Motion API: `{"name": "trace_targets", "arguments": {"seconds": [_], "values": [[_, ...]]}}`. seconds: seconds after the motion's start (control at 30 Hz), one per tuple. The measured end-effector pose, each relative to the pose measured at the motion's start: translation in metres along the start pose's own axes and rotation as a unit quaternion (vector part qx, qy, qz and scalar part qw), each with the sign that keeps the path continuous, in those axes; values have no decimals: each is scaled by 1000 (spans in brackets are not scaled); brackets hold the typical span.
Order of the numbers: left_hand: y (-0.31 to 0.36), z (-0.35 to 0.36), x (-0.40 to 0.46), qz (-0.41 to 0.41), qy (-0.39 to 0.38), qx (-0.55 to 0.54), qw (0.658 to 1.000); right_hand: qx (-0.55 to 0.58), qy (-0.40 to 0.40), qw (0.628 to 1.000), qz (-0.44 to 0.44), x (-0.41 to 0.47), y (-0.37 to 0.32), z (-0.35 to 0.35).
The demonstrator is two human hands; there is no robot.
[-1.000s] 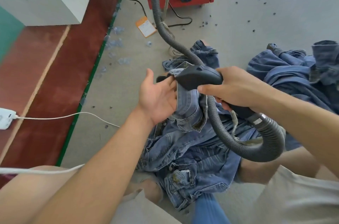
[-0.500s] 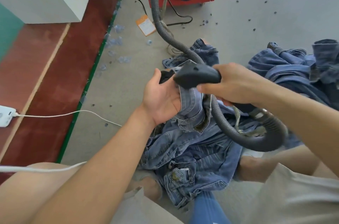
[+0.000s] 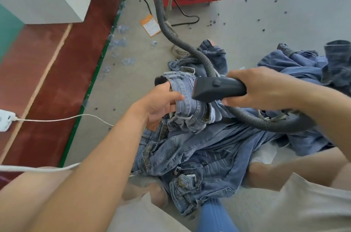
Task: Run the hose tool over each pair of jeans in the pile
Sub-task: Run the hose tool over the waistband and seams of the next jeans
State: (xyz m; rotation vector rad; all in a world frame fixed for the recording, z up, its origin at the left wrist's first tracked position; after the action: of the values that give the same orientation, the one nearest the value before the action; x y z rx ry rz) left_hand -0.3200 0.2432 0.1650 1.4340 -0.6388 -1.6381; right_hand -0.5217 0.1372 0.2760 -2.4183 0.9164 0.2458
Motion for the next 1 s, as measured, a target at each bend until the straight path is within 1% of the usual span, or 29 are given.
{"name": "trace_targets", "arguments": {"seconds": [0.1,0.2,0.27,0.33,0.37,0.43,0.5,0.53,0.6,0.63,0.67,0.7,0.77,0.8,0.9,1.0], "values": [[-9,-5,4,-21,40,12,999,-10,-27,999,-18,0,-2,14],[-17,-3,3,-43,26,38,998,-1,-42,999,-24,1,-1,21],[-21,-3,3,-65,6,33,997,-1,-45,999,-24,2,1,22],[-20,-3,4,-58,5,33,998,-8,-34,999,-22,4,4,17],[-18,-3,5,-44,6,55,997,-12,-23,999,-22,5,6,14],[-16,-4,7,-19,19,143,989,-12,1,1000,-23,5,9,6],[-17,-11,11,-2,52,262,964,-3,14,1000,-24,5,10,2],[-18,-15,13,-6,65,313,948,-1,16,1000,-26,4,10,2],[-20,-22,14,-21,77,377,923,-5,7,1000,-30,4,7,4],[-19,-23,13,-18,78,383,920,-8,-1,999,-32,3,6,5],[-17,-22,12,-7,74,365,928,-8,-9,999,-33,3,5,7],[-15,-20,12,2,65,322,944,-10,-13,999,-33,3,4,8],[-12,-14,10,12,61,209,976,-29,-14,999,-34,2,4,10],[-9,-12,8,16,61,161,985,-46,-11,998,-34,2,3,10],[1,-8,6,30,53,92,994,-102,5,995,-22,-1,7,3],[6,-3,4,34,42,62,997,-164,11,986,-9,-3,12,-3]]}}
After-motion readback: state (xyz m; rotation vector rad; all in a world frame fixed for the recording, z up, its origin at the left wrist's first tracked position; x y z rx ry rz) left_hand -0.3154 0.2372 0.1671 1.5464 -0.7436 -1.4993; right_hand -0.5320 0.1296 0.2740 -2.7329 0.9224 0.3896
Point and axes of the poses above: each hand's wrist, its own x-axis towards the middle knuckle, its own z-axis out of the palm, y = z × x, the point moved 6 cm from there along x, towards the middle knuckle, and after that the axes turned 4 degrees about z, right-handed, at the moved point
